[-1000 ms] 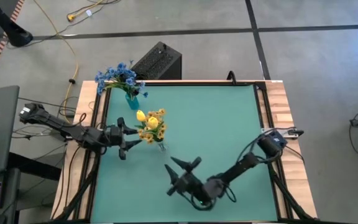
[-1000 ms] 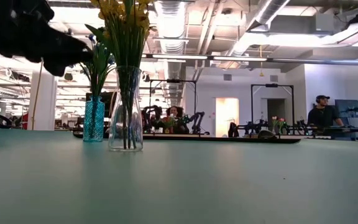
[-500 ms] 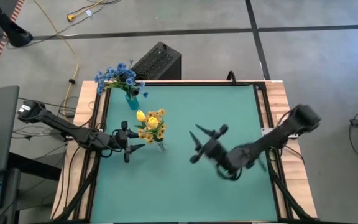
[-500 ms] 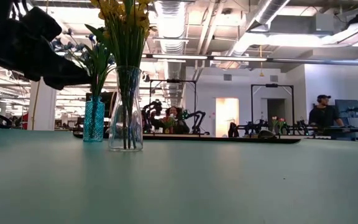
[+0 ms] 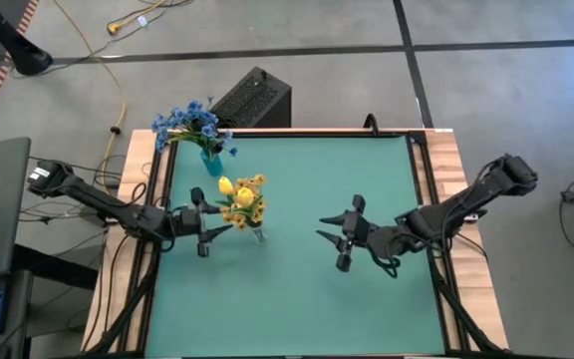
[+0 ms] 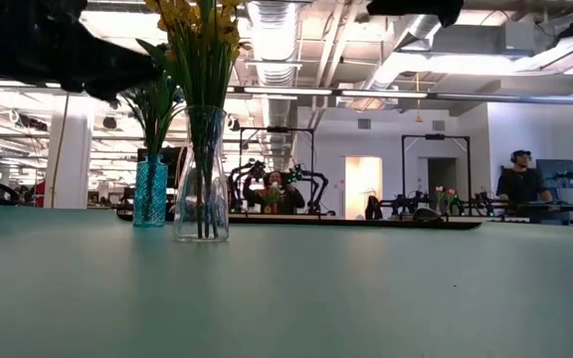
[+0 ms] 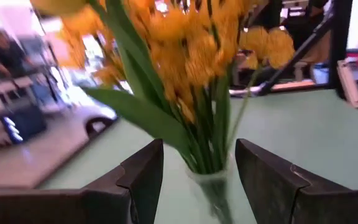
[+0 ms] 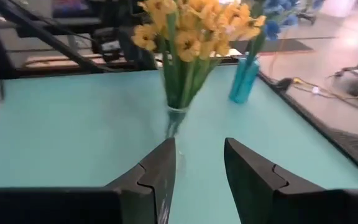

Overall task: Sort flowers into vase by color
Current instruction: Return to Home Position

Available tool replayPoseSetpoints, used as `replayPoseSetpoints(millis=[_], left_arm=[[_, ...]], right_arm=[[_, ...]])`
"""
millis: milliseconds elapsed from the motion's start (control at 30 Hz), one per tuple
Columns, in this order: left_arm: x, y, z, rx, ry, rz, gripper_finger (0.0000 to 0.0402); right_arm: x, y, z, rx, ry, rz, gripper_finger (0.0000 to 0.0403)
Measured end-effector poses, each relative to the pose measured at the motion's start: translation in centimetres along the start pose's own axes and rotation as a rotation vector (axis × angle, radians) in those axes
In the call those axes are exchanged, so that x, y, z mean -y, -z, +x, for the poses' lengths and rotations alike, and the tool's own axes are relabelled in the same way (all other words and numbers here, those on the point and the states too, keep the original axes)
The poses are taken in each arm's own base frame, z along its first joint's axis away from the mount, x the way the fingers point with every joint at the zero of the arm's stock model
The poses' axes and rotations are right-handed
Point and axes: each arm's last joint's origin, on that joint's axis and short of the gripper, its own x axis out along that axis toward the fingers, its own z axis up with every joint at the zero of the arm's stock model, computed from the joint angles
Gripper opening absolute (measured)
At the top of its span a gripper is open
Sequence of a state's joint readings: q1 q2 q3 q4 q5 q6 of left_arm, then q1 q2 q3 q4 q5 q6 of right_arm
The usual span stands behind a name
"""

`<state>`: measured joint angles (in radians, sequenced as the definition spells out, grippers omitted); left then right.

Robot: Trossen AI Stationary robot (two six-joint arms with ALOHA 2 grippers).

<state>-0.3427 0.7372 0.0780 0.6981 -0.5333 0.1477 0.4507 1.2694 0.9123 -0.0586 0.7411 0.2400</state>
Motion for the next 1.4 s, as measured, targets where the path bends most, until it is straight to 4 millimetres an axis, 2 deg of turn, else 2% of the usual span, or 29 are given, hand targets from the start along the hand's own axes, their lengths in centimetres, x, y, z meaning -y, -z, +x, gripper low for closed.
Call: replayPoseSetpoints(millis=[200, 400, 667, 867, 1033, 1200, 1400], left_arm=[[-0.5, -0.8, 0.1, 0.058, -0.062, 0.109, 0.0190], [-0.4, -1.9, 0.5, 0.074, -0.038, 0.190, 0.0190], [0.1, -2.4, 1.1, -0.047, 0.033, 0.239, 0.0190], [0.1, -2.3, 1.2, -0.111, 0.020, 0.264, 0.0190], [0.1, -2.3, 1.2, -0.119, 0.035, 0.238, 0.0190], [0.1, -2.3, 1.2, -0.115, 0.047, 0.226, 0.0190], [0.2, -2.2, 1.2, -0.117, 0.051, 0.214, 0.0190]], right_arm=[[-0.2, -1.2, 0.4, 0.119, 0.050, 0.090, 0.0162], [-2.0, -1.4, 2.9, 0.232, 0.024, 0.014, 0.0162], [-4.2, -5.5, 6.3, 0.331, 0.029, -0.086, 0.0162], [-3.7, -8.0, 9.9, 0.303, 0.048, -0.129, 0.0172], [-3.2, -9.5, 11.9, 0.256, 0.059, -0.167, 0.0215], [-3.3, -9.9, 11.8, 0.227, 0.035, -0.195, 0.0265], [-4.1, -9.9, 10.9, 0.223, 0.007, -0.240, 0.0277]])
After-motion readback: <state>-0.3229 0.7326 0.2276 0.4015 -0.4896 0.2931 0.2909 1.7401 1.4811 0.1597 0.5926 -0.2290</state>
